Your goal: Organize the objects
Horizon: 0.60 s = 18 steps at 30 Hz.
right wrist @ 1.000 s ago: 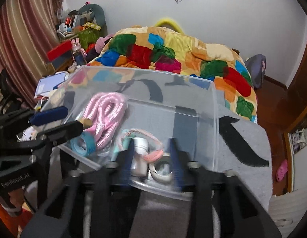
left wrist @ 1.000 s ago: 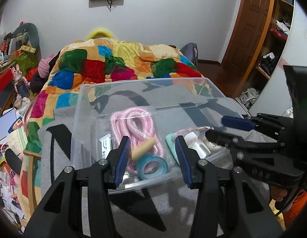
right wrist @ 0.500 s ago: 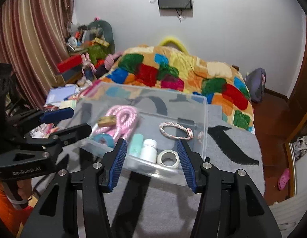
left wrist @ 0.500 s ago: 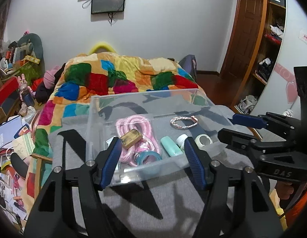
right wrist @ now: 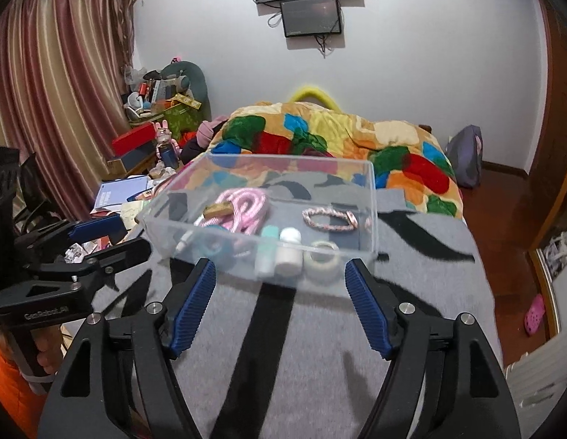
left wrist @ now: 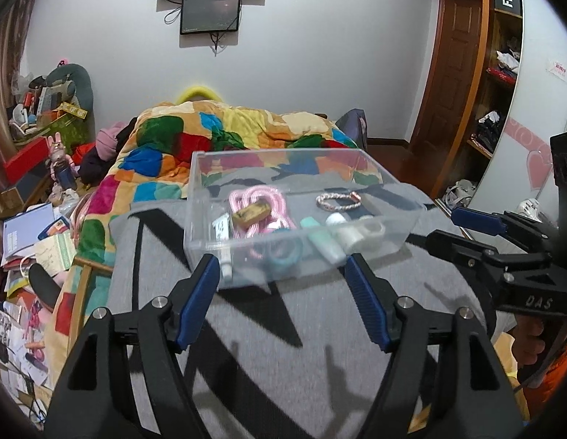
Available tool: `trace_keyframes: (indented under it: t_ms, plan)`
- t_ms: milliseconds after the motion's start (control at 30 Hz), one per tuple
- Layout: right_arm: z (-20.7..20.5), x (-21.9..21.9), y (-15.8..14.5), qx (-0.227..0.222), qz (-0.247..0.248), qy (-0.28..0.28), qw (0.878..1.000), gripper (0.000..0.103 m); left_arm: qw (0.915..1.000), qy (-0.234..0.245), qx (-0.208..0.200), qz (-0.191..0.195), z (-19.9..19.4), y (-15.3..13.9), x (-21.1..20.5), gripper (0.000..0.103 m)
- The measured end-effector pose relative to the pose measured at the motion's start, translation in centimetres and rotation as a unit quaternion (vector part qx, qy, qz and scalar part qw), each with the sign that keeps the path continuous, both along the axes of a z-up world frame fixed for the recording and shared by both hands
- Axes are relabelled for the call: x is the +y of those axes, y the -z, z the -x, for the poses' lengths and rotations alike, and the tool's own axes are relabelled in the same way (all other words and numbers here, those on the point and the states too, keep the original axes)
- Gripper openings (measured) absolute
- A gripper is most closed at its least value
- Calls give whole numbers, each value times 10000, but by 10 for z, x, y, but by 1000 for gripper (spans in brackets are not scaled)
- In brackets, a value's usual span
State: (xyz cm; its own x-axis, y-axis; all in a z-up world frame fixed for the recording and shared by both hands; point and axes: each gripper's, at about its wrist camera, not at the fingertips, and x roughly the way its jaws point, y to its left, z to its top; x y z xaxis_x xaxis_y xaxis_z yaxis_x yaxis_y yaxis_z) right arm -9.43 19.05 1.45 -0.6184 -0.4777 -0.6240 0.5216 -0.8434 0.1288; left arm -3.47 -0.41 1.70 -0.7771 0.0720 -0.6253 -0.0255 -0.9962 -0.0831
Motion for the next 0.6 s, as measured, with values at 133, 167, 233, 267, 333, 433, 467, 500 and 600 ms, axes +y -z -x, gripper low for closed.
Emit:
trace_keyframes:
  t_ms: [133, 167, 233, 267, 333, 433, 467, 500, 600]
  plan:
    - [-6, 3, 8, -57, -28, 29, 10000, 70, 10000, -23, -26, -17, -8, 5, 1, 75]
    - [-7, 4, 9, -58, -38, 30, 10000, 70, 10000, -24, -37, -20, -9, 7, 1, 75]
    - [-11, 4, 12, -48, -64, 31, 10000, 70, 10000, -23, -60, -32, -9, 8, 2, 75]
    - [-13, 4, 13, -47, -68, 23, 10000, 70, 10000, -21, -70, -38, -9, 9, 3, 75]
    - [-16, 3, 15, -55, -60, 2, 10000, 70, 10000, -13, -78, -39, -9, 11, 4, 75]
    - [-18, 3, 16, -40, -66, -16, 10000, 70, 10000, 11, -81, -51, -9, 11, 6, 75]
    - [-18, 2, 15, -32, -68, -13, 10000, 70, 10000, 19, -82, -54, -9, 11, 6, 75]
    - [-18, 2, 16, -36, -60, -12, 10000, 70, 9999, 25, -81, -53, -9, 12, 6, 75]
    - [-19, 1, 16, -42, -49, -14, 10000, 70, 9999, 30, -100, -56, -8, 13, 7, 76]
